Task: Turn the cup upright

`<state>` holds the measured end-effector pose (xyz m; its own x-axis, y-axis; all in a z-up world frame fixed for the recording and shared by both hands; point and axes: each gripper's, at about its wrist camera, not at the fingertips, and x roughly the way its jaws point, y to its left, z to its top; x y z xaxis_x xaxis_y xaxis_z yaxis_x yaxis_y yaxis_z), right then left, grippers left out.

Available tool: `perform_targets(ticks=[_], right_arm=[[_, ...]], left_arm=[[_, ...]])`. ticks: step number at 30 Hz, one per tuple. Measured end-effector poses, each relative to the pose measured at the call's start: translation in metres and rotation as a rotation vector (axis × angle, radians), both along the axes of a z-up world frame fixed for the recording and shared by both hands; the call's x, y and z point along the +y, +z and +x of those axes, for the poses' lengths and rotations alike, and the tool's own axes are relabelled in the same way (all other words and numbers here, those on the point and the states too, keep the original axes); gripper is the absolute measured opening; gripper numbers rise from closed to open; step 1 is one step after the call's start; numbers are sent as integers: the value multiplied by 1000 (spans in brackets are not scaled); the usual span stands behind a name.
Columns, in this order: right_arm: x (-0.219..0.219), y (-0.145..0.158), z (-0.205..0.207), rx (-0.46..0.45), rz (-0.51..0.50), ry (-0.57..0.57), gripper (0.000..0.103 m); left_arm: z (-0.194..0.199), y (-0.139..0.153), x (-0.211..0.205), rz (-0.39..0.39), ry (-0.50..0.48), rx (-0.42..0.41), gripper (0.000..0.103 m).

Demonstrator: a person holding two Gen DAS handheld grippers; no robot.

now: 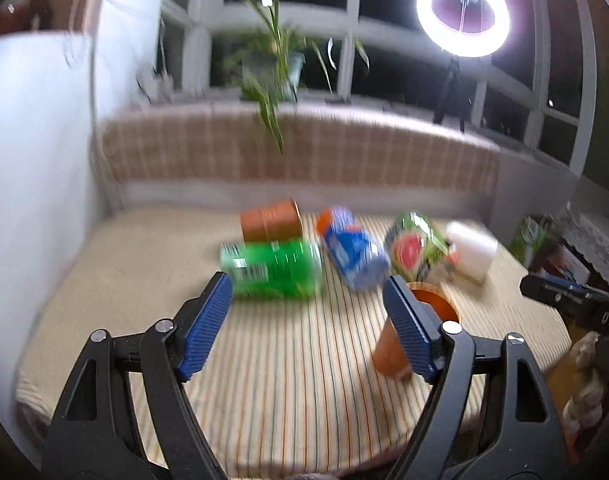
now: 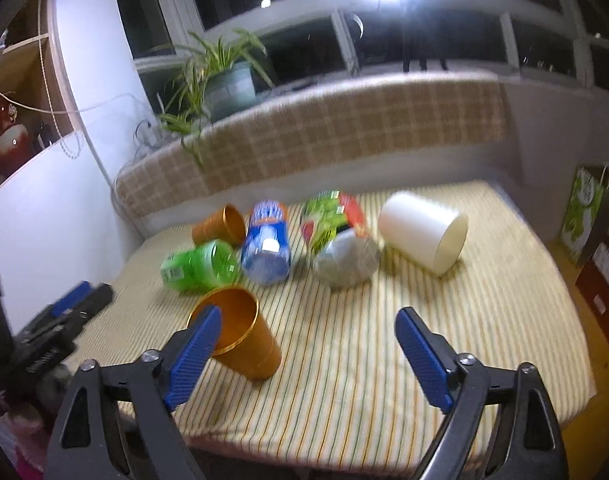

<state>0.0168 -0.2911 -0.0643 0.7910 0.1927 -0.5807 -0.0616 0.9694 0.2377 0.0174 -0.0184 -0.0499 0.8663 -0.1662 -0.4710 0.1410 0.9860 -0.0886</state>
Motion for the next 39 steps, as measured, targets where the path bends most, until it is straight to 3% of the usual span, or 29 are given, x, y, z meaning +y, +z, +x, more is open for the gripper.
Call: perform_targets(ticks=[1, 4, 10, 39], right_arm=[[1, 3, -2, -25, -16, -16, 98], [3, 11, -7, -83, -61, -48, 103], [9, 17, -9, -134, -121, -77, 103], [7, 12, -9, -115, -106, -88, 103]], left_arm=[[-4, 6, 0, -5, 6, -31, 95], [-11, 16, 0, -18, 19, -89, 102], [-11, 23, -3, -25, 24, -92, 102], [-14, 24, -6, -22, 44, -91, 103]])
